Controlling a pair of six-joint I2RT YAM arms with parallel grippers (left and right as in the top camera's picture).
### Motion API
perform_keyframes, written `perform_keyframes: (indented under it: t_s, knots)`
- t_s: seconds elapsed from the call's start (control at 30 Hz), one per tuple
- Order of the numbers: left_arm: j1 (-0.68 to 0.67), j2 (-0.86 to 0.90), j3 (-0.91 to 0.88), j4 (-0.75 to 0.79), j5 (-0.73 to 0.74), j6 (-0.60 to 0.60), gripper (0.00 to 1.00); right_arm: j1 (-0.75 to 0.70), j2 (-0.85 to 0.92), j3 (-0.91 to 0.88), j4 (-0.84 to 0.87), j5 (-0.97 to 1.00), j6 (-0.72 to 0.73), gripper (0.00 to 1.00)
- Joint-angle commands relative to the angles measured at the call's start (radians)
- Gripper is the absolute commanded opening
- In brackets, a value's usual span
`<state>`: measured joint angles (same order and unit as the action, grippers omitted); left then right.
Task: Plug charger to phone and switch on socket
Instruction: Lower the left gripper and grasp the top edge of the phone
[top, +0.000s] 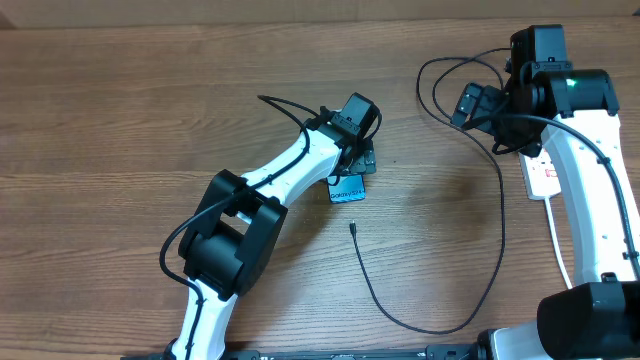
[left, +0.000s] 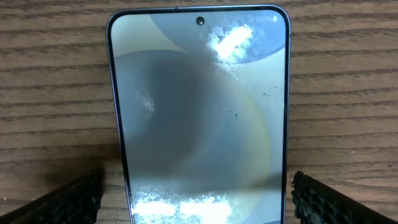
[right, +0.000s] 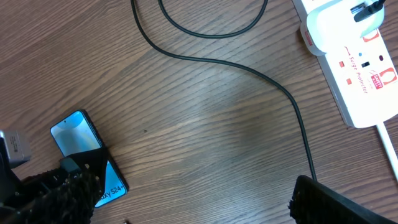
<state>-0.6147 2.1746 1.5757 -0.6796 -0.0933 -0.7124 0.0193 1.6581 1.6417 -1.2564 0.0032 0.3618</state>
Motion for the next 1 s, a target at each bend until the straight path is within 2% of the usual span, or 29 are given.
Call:
perform_keyframes:
  t_s: [0.0,0.2,0.33,0.53,0.7,0.73,0.77,0.8,0.87,0.97]
  knots:
    - [-0.008,0.014,-0.051,0.004,0.011,-0.021,0.98,-0.002,0.001,0.001,0.006,-0.005,0.002,1.00]
    - [-0.004,0.014,-0.063,-0.018,-0.009,0.002,0.82,-0.002,0.001,0.001,0.006,-0.078,0.002,1.00]
    - [0.024,0.014,-0.063,-0.050,-0.022,0.002,0.81,-0.002,0.001,0.001,0.005,-0.099,0.002,1.00]
    - [0.102,0.014,-0.063,-0.103,-0.022,0.040,0.82,-0.002,0.001,0.001,0.005,-0.144,0.002,1.00]
    - [0.190,0.014,-0.062,-0.174,-0.025,0.055,0.88,-0.002,0.001,0.001,0.006,-0.144,0.002,1.00]
    - [0.200,0.014,-0.062,-0.179,-0.017,0.055,0.90,-0.002,0.001,0.001,0.006,-0.143,0.002,1.00]
    - [0.205,0.013,-0.059,-0.180,-0.007,0.056,0.98,-0.002,0.001,0.001,0.006,-0.143,0.001,1.00]
    - [0.205,0.013,-0.051,-0.181,-0.001,0.059,1.00,-0.002,0.001,0.001,0.007,-0.141,0.001,1.00]
    - [0.205,0.013,-0.018,-0.187,0.015,0.063,1.00,-0.002,0.001,0.001,0.010,-0.114,0.001,1.00]
    - [0.201,0.013,0.110,-0.227,0.120,0.062,1.00,-0.009,0.001,0.001,0.010,-0.083,0.001,1.00]
